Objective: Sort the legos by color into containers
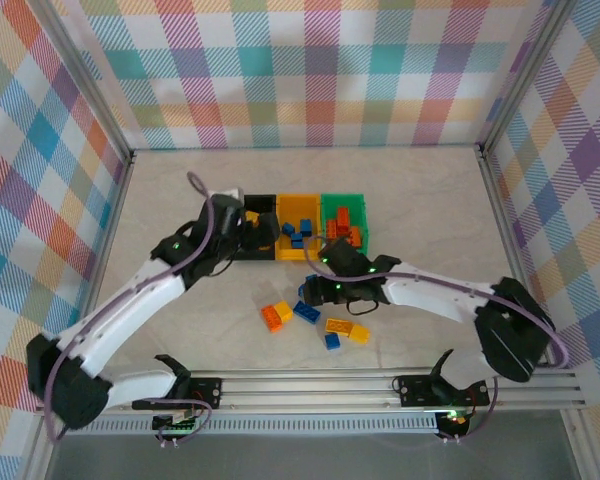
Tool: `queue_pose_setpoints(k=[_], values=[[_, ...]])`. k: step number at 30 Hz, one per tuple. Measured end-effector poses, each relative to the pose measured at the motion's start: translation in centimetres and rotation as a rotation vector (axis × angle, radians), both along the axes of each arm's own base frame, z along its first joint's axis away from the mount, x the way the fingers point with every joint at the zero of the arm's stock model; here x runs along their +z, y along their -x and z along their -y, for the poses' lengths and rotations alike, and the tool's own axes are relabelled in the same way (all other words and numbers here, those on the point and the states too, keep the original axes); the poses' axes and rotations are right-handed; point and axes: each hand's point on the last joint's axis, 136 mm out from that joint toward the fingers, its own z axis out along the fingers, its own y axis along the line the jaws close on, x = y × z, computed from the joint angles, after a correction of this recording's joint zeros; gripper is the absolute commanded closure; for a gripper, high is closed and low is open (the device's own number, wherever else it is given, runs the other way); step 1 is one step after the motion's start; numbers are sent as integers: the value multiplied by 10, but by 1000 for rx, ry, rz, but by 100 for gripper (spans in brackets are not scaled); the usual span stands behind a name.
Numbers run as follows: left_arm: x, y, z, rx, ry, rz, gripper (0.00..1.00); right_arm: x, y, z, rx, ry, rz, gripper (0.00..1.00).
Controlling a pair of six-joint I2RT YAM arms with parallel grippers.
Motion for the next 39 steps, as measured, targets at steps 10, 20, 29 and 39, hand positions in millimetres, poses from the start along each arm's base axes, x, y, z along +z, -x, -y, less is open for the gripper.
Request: queue_pose_setpoints(k=[10, 20, 29, 39], values=[[-53, 66, -41, 49, 6, -130, 0, -30, 17, -32, 238, 100, -15, 27], [-60, 75, -56, 97, -28, -149, 0, -47, 18, -19, 301, 230, 2, 36], [-59, 74, -59, 112, -33, -139, 0, -54, 21, -20, 327, 260, 7, 64], [-57, 75, -60, 111, -27, -133, 0, -18, 32, -15, 315, 140, 54, 73]])
